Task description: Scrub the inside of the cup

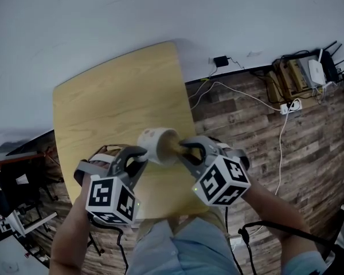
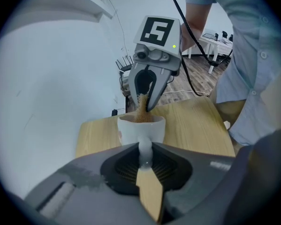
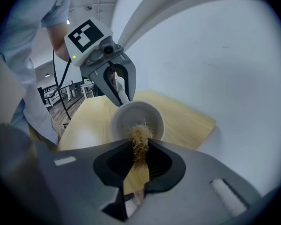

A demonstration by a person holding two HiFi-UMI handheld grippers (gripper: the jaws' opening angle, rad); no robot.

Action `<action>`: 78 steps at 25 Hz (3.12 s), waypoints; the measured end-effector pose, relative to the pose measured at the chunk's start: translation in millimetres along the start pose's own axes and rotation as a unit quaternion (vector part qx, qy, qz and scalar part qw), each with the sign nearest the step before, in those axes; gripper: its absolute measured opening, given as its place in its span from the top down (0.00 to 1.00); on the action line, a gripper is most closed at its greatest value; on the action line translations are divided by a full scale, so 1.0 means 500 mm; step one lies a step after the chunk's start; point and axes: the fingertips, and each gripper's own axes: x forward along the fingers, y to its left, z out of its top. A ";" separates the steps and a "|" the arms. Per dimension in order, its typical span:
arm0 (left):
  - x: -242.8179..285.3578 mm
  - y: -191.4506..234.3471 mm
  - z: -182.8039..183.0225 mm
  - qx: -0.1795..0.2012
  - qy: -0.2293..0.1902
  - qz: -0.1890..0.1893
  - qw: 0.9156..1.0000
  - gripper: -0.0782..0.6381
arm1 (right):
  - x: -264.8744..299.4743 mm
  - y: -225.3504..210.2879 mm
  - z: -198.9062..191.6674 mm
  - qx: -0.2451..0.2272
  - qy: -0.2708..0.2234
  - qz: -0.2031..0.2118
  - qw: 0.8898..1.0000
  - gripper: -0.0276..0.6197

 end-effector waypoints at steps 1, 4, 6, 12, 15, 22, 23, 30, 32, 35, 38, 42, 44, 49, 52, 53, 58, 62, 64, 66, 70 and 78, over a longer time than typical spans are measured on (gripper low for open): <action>0.000 -0.001 0.000 -0.005 0.000 0.001 1.000 0.80 | 0.001 0.007 -0.003 0.017 -0.001 0.005 1.000 0.87; 0.002 -0.001 -0.001 -0.011 -0.001 0.003 1.000 0.80 | 0.005 0.025 -0.007 0.074 -0.006 0.019 0.997 0.87; 0.002 -0.002 -0.002 -0.008 0.001 0.004 1.000 0.80 | 0.007 0.036 -0.003 0.109 -0.013 0.028 0.994 0.87; 0.007 -0.005 0.004 0.013 0.004 0.013 1.000 0.79 | 0.016 0.055 0.020 0.202 -0.043 0.061 0.976 0.87; 0.006 -0.009 -0.001 0.007 -0.005 0.014 1.000 0.79 | 0.012 0.054 0.043 0.241 -0.071 0.073 0.965 0.87; 0.007 -0.013 -0.027 -0.045 -0.034 0.020 0.998 0.79 | -0.039 0.016 0.109 0.266 -0.120 0.032 0.956 0.87; 0.006 -0.014 -0.031 -0.055 -0.039 0.022 0.997 0.79 | -0.049 0.011 0.117 0.264 -0.124 0.022 0.956 0.87; 0.008 -0.024 -0.056 -0.121 -0.103 0.036 0.987 0.79 | -0.119 -0.044 0.166 0.249 -0.173 -0.066 0.951 0.87; 0.010 -0.030 -0.070 -0.149 -0.136 0.040 0.979 0.79 | -0.129 -0.048 0.177 0.243 -0.183 -0.083 0.949 0.87; 0.014 -0.034 -0.091 -0.206 -0.188 0.046 0.959 0.79 | -0.140 -0.052 0.188 0.239 -0.184 -0.105 0.948 0.87; 0.024 -0.037 -0.111 -0.253 -0.227 0.049 0.939 0.79 | -0.147 -0.050 0.195 0.235 -0.180 -0.121 0.947 0.87; 0.043 -0.061 -0.147 -0.265 -0.233 0.040 0.935 0.79 | -0.144 -0.035 0.204 0.231 -0.181 -0.137 0.946 0.87; 0.051 -0.075 -0.159 -0.266 -0.232 0.036 0.935 0.79 | -0.144 -0.028 0.209 0.228 -0.180 -0.147 0.946 0.87; 0.056 -0.095 -0.176 -0.275 -0.236 0.042 0.931 0.77 | -0.142 -0.017 0.221 0.221 -0.179 -0.164 0.945 0.87; 0.036 -0.102 -0.185 -0.295 -0.248 0.051 0.921 0.76 | -0.136 -0.008 0.227 0.215 -0.177 -0.165 0.946 0.87; 0.027 -0.107 -0.192 -0.300 -0.247 0.054 0.920 0.76 | -0.134 -0.006 0.230 0.214 -0.179 -0.165 0.946 0.87; -0.083 -0.086 -0.228 -0.353 -0.270 0.112 0.889 0.76 | -0.127 -0.001 0.273 0.200 -0.199 -0.168 0.945 0.86; -0.205 -0.007 -0.205 -0.446 -0.361 0.171 0.801 0.76 | -0.112 0.015 0.311 0.178 -0.207 -0.172 0.946 0.86; -0.255 0.040 -0.197 -0.461 -0.376 0.211 0.775 0.77 | -0.104 0.024 0.336 0.167 -0.215 -0.175 0.946 0.86; -0.302 0.080 -0.196 -0.468 -0.374 0.257 0.758 0.86 | -0.101 0.027 0.357 0.160 -0.226 -0.183 0.943 0.86; -0.381 0.128 -0.177 -0.440 -0.355 0.349 0.747 0.86 | -0.105 0.027 0.388 0.153 -0.240 -0.206 0.936 0.86; -0.427 0.148 -0.109 -0.407 -0.385 0.380 0.736 0.86 | -0.114 0.045 0.421 0.119 -0.247 -0.234 0.933 0.87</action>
